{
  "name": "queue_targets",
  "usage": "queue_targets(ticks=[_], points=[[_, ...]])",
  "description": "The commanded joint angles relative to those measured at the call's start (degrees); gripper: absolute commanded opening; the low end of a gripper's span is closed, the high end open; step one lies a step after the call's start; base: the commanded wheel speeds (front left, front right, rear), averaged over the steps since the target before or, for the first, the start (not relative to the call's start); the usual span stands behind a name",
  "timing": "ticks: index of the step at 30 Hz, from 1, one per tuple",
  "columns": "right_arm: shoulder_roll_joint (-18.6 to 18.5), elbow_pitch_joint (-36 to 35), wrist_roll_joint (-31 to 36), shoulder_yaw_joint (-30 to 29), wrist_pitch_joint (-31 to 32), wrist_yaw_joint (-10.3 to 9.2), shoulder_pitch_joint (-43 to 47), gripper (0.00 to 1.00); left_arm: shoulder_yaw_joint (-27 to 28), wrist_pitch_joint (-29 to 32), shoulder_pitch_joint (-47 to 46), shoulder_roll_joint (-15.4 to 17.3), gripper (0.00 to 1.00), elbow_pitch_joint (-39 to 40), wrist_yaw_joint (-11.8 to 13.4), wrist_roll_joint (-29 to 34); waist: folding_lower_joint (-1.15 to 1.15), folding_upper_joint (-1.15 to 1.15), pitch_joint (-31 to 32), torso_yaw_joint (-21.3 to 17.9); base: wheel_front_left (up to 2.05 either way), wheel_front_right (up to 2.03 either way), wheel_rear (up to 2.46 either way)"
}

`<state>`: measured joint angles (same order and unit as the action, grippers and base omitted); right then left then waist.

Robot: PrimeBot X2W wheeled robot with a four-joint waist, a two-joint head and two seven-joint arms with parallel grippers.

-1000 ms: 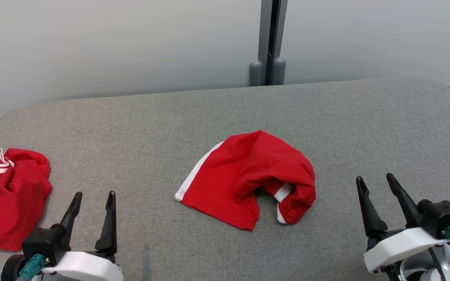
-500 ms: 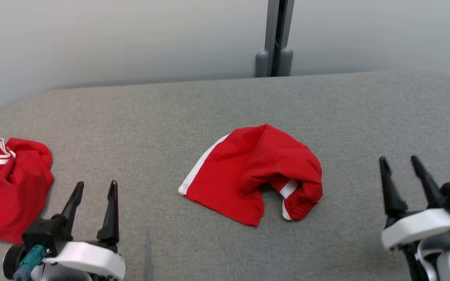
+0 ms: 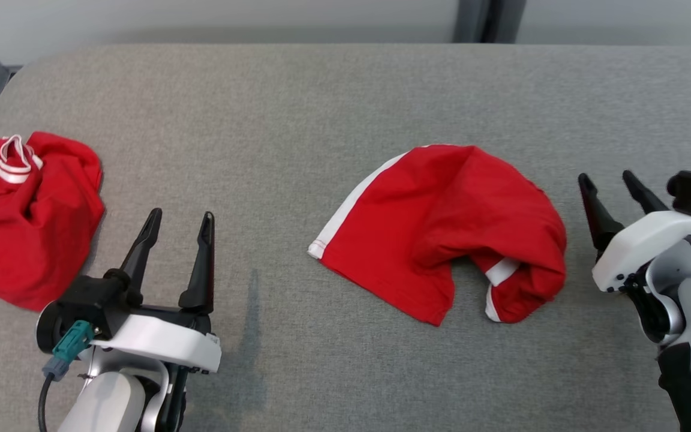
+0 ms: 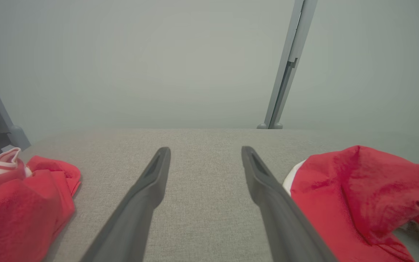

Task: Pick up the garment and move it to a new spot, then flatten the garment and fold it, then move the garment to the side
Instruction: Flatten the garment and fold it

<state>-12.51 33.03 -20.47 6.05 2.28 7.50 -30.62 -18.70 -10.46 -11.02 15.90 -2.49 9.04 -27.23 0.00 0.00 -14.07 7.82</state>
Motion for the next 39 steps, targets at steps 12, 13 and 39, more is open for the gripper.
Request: queue_targets(ticks=[12, 13, 39], points=[[-2.9, 8.3, -12.2, 15.9, 6.4, -0.02, -5.8, 0.44, -1.1, -2.3, -4.0, -1.5, 1.0, -4.4, -1.9, -0.2, 0.0, 0.0, -2.7, 2.3, 0.0, 0.0, 0.0], [-3.4, 8.0, -13.1, 16.7, 6.4, -0.02, -6.0, 0.0, -1.1, -2.4, -4.0, -1.6, 1.0, -4.7, -1.9, -0.3, 0.0, 0.0, -2.6, 2.2, 0.0, 0.0, 0.0], [-5.4, -10.2, 1.8, 16.1, -7.5, -0.02, 1.7, 0.0, -0.4, -3.1, -2.3, -1.2, 1.0, -5.4, -1.2, -1.5, 0.0, 0.0, 0.5, -2.2, 0.0, 0.0, 0.0]])
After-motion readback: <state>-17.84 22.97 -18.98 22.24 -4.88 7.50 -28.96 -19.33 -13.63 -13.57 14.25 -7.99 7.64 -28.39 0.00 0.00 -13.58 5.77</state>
